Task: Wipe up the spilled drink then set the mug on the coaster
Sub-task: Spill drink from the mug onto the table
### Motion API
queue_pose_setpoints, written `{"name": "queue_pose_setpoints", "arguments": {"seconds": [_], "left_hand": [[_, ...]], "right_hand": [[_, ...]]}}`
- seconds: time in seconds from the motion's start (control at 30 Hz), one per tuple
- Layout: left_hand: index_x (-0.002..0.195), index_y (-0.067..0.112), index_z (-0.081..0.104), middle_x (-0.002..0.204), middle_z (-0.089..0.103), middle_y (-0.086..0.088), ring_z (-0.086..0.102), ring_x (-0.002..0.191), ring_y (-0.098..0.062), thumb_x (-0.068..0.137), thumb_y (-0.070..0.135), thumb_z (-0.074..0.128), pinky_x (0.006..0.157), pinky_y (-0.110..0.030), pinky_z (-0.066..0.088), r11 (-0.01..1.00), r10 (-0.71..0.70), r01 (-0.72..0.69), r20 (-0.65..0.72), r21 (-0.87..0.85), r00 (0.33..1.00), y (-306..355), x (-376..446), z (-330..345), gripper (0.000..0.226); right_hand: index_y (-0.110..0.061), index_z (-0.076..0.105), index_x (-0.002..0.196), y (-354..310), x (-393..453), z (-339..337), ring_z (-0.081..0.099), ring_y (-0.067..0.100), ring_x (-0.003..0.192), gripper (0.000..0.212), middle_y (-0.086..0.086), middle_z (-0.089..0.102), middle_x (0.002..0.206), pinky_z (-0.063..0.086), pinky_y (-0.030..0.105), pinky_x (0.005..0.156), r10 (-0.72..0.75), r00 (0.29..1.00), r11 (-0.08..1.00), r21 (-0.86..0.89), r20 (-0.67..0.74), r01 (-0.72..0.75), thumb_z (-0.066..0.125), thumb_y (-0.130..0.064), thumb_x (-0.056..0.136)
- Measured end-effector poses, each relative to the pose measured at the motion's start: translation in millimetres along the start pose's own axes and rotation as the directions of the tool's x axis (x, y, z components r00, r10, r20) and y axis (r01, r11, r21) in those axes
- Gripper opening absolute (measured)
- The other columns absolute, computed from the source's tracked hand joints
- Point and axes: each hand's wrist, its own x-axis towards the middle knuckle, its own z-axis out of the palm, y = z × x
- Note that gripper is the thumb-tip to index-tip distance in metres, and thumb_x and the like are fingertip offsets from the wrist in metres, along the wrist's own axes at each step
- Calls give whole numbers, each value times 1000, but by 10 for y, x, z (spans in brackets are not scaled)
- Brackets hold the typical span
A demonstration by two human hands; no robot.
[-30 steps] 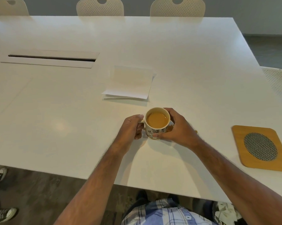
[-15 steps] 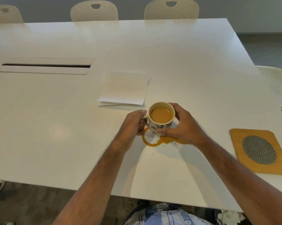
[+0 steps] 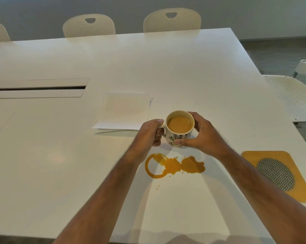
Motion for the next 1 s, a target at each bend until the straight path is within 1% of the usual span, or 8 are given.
{"name": "queue_pose_setpoints", "arguments": {"seconds": [0.17, 0.27, 0.33, 0.4, 0.53, 0.63, 0.8, 1.0], "left_hand": [[84, 11, 48, 69, 38, 3, 30, 60, -12, 112, 28, 39, 53, -27, 29, 1000, 2, -2, 40, 12, 999, 80, 274, 104, 33], [84, 12, 47, 69, 38, 3, 30, 60, -12, 112, 26, 38, 54, -27, 29, 1000, 13, -14, 60, 16, 998, 143, 427, 172, 32], [85, 12, 47, 69, 38, 3, 30, 61, -12, 112, 26, 38, 55, -28, 27, 1000, 18, -19, 73, 19, 997, 189, 544, 219, 31], [83, 13, 45, 69, 38, 3, 30, 61, -12, 111, 26, 38, 56, -29, 27, 999, 20, -22, 80, 26, 997, 233, 664, 263, 32], [77, 17, 43, 68, 37, 2, 30, 60, -12, 111, 26, 38, 55, -29, 27, 999, 34, -38, 90, 38, 995, 286, 890, 353, 36], [79, 14, 43, 67, 39, 3, 31, 59, -11, 111, 26, 38, 55, -28, 28, 998, 38, -42, 88, 38, 995, 311, 1054, 418, 35], [77, 17, 43, 66, 41, 7, 32, 59, -10, 111, 26, 37, 54, -25, 29, 998, 42, -46, 103, 42, 994, 355, 1314, 516, 35], [81, 15, 42, 67, 42, 8, 32, 59, -10, 111, 26, 38, 54, -26, 30, 998, 35, -39, 105, 40, 994, 412, 1636, 623, 32]], "right_hand": [[-34, 50, 140, 97, 157, -210, 59, 10, 129, 94, -18, 62, 134, 59, 36, 98, 4, 1000, 1000, 8, -23, -4, 95, -56, 61], [-33, 50, 141, 135, 246, -339, 59, 8, 129, 93, -19, 62, 134, 59, 32, 98, -1, 999, 1000, 5, -34, 2, 95, -54, 62], [-31, 51, 141, 165, 311, -430, 59, 7, 129, 91, -20, 63, 133, 58, 28, 98, -8, 999, 1000, 13, -43, 9, 96, -49, 64], [-29, 51, 141, 198, 378, -523, 59, 7, 128, 90, -20, 63, 133, 57, 26, 99, -12, 999, 1000, 17, -53, 13, 96, -45, 64], [-28, 52, 141, 263, 509, -708, 60, 8, 128, 90, -19, 64, 133, 57, 26, 98, -14, 998, 1000, 15, -65, 15, 96, -43, 64], [-29, 51, 142, 308, 613, -830, 59, 8, 129, 90, -20, 63, 134, 57, 25, 98, -24, 997, 1000, -2, -68, 24, 96, -43, 65], [-28, 52, 141, 421, 789, -1015, 60, 10, 129, 87, -18, 64, 134, 57, 26, 99, -34, 997, 999, 7, -71, 34, 96, -36, 67], [-27, 54, 142, 559, 1013, -1232, 61, 8, 128, 86, -17, 65, 134, 56, 25, 99, -23, 997, 1000, 14, -79, 24, 97, -32, 67]]}}
